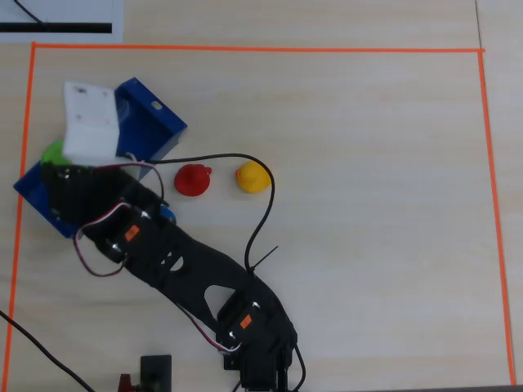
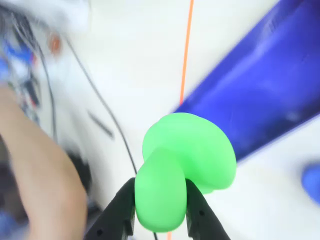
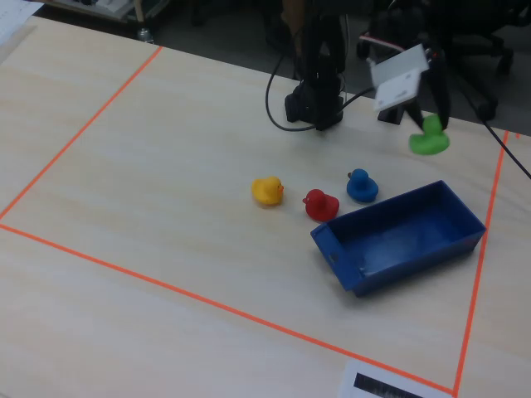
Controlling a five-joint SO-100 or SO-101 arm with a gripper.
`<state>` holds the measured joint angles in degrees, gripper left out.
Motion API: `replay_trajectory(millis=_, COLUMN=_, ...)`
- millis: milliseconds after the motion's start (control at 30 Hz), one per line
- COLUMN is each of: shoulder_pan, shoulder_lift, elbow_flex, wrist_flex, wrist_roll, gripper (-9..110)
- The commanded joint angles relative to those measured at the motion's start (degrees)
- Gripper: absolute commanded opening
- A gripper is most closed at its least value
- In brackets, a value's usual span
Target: Grasp green duck and put it into box.
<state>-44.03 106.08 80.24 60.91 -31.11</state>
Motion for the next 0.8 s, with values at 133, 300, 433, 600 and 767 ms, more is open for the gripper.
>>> replay_trajectory(millis=133, shoulder_pan=1.9, shoulder_lift=-1.7, elbow_flex=21.1, wrist_flex=-23.0, wrist_roll=0.4, gripper=0)
replay_trajectory(millis=300, shoulder_pan=1.9, shoulder_lift=-4.8, elbow_flex=26.7, wrist_flex=-28.9, wrist_roll=1.5, gripper=0)
replay_trajectory(millis=433, shoulder_pan=2.4, shoulder_lift=-7.6, elbow_flex=29.1, wrist_flex=-32.8, wrist_roll=2.8, gripper=0)
replay_trajectory(millis=600, shoulder_pan=2.5, shoulder_lift=-10.1, elbow_flex=29.6, wrist_flex=-33.3, wrist_roll=3.6, gripper=18)
replay_trajectory(millis=767, shoulder_pan=1.7, shoulder_lift=-10.7, elbow_flex=28.0, wrist_flex=-28.5, wrist_roll=1.7, gripper=30)
